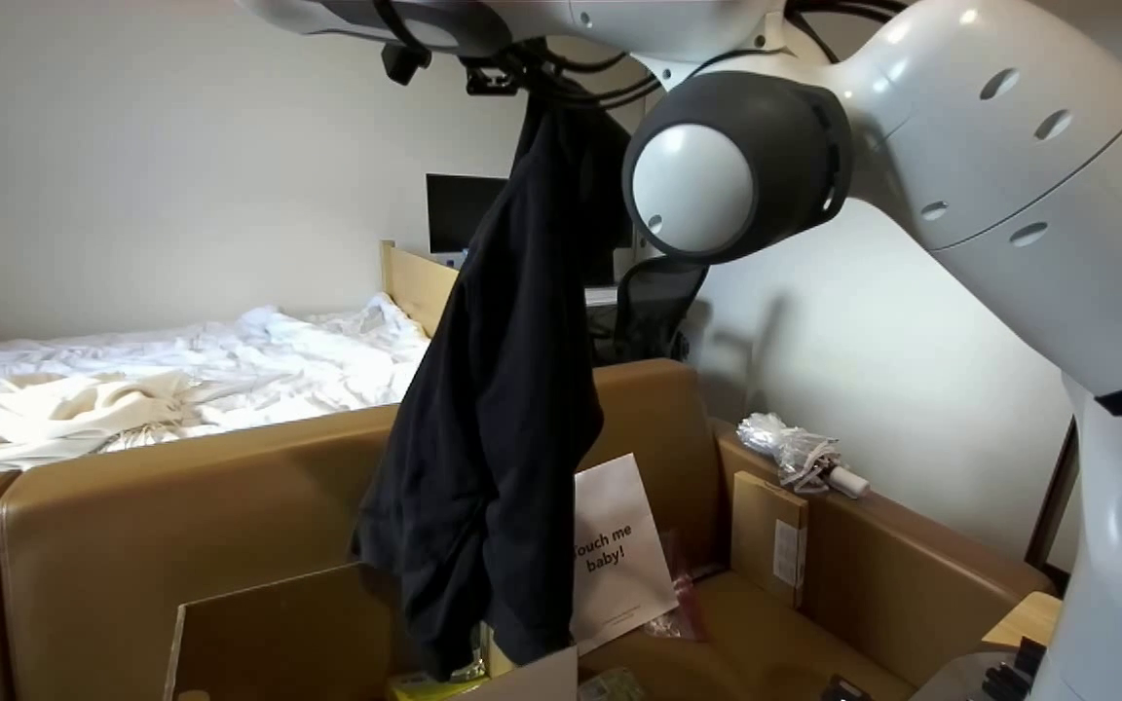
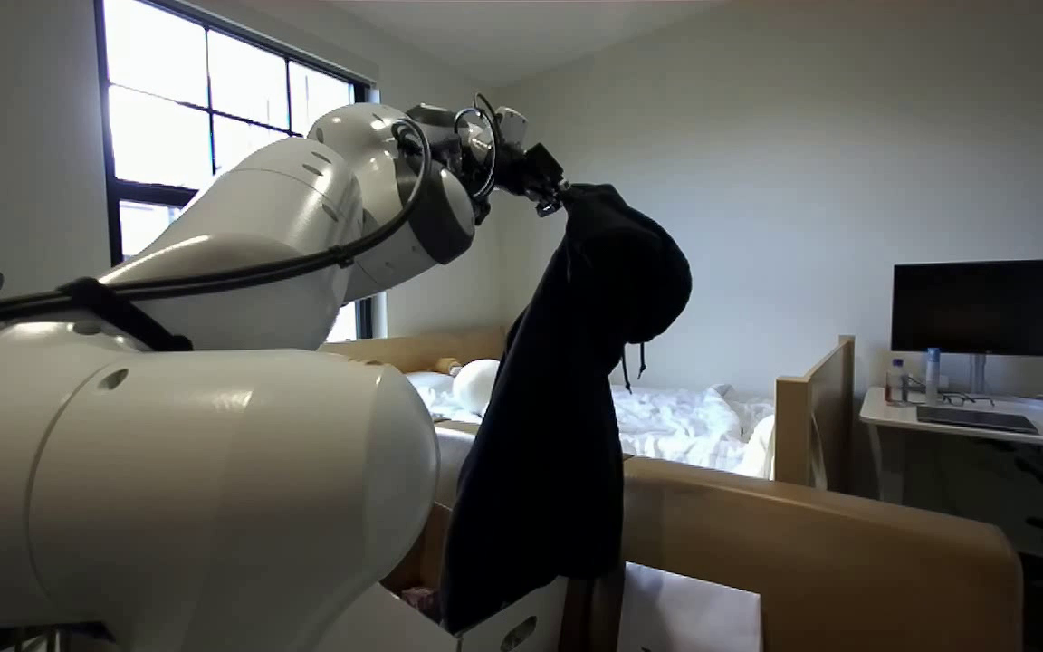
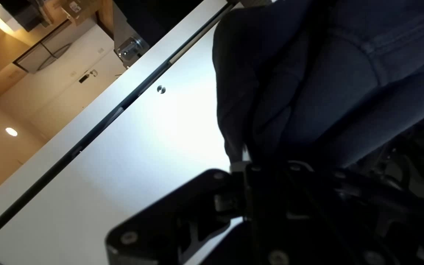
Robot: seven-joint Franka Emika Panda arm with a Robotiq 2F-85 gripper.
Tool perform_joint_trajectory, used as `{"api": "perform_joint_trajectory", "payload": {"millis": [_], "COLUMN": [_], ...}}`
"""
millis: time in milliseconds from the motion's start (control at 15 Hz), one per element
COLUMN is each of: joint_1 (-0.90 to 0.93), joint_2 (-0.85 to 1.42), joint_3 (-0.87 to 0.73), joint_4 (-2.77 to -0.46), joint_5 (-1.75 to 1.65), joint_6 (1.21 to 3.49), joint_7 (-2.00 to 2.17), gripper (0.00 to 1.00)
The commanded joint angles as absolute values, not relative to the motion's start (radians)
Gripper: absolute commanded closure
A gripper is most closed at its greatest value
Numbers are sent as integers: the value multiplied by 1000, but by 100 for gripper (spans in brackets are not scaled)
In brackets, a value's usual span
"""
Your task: Remove the black cloth and bottle and put the on the sofa
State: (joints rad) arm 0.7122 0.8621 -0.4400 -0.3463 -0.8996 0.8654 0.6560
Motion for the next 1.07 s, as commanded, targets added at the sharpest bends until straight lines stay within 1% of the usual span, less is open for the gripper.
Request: {"api": "perform_joint_trajectory", "payload": {"millis": [0,67,133,400,467,667,1000], "joint_1": [683,695,690,691,691,688,671], "joint_2": [792,833,824,842,844,812,723], "joint_3": [-421,-401,-393,-376,-375,-460,-500], "joint_4": [-346,-346,-346,-349,-349,-349,-344], "joint_5": [-981,-966,-968,-963,-963,-1133,-1367], "joint_6": [870,861,861,861,861,939,863], "joint_7": [495,595,585,597,597,521,562], "gripper": [98,98,94,94,98,98,98]}}
